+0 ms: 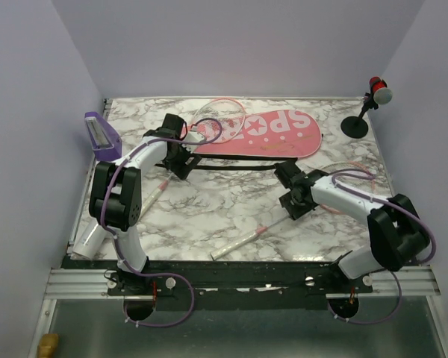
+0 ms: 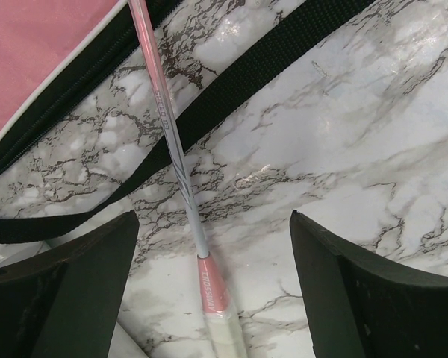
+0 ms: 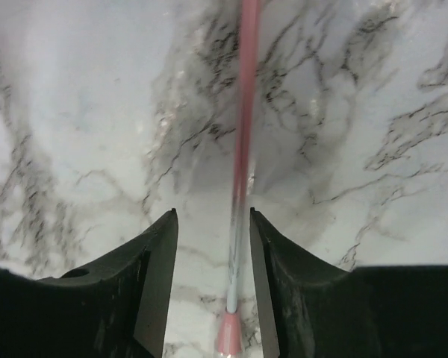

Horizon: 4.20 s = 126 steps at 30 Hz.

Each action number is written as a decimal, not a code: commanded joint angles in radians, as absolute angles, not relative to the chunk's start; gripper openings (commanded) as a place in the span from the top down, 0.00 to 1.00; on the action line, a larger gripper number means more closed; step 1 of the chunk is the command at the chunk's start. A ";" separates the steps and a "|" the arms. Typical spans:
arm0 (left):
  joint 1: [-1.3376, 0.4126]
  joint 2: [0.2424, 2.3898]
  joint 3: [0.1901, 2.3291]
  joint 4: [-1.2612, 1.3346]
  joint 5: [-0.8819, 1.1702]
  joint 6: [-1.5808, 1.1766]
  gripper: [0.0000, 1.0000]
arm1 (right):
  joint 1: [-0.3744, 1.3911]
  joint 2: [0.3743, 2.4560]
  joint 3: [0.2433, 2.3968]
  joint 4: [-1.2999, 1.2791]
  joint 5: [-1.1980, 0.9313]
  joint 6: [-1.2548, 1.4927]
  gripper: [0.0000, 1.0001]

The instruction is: Pack up the badminton gear

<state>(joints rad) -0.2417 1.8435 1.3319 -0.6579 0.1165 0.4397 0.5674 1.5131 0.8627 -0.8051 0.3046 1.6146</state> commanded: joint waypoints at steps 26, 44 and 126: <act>-0.247 2.071 1.688 -1.042 0.080 0.394 0.37 | 0.564 1.114 0.916 -0.589 0.381 1.218 0.41; 0.118 1.482 1.591 -1.088 0.612 0.317 0.01 | 0.811 2.322 2.105 -0.731 0.275 1.035 0.27; 0.291 1.312 1.451 -1.054 0.713 0.350 0.01 | 0.911 2.410 1.861 -0.255 0.267 0.850 0.80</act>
<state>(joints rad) 0.2825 1.3426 1.4303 -1.0424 0.6792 0.3679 0.9157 2.4863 1.9926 -0.1913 0.2153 0.8394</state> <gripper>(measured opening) 0.987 0.207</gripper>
